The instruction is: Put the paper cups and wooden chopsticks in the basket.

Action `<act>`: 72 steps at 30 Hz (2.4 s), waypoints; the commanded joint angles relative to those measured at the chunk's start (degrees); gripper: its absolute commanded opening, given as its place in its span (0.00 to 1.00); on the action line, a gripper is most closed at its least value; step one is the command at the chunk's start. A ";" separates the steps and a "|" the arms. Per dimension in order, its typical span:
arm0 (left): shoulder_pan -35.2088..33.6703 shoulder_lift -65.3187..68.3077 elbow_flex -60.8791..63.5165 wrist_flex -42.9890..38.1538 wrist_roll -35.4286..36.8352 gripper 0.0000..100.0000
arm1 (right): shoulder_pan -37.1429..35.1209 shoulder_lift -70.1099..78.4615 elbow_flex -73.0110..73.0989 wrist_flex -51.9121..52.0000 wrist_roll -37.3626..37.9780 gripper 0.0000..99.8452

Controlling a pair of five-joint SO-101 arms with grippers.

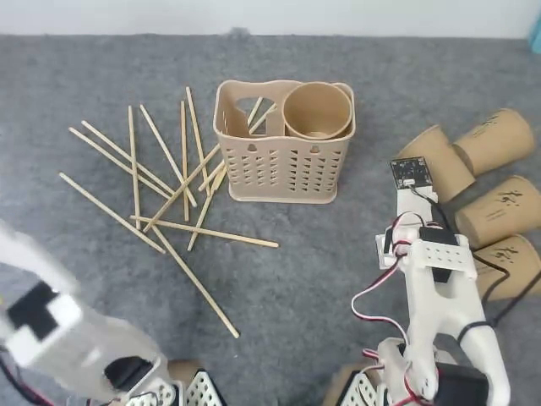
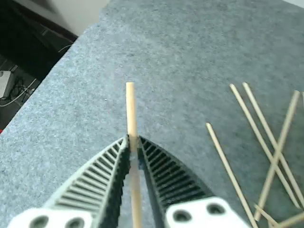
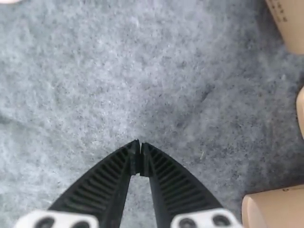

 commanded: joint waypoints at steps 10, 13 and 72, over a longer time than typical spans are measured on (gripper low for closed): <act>17.76 -22.15 12.18 1.49 8.88 0.01 | 0.66 -2.77 -0.18 0.13 0.62 0.01; 20.40 -26.29 12.53 1.76 10.20 0.01 | 0.66 -2.77 -0.18 0.22 0.62 0.01; 58.90 -37.19 79.60 -114.20 18.46 0.01 | 0.13 -3.03 -0.26 -0.48 5.01 0.01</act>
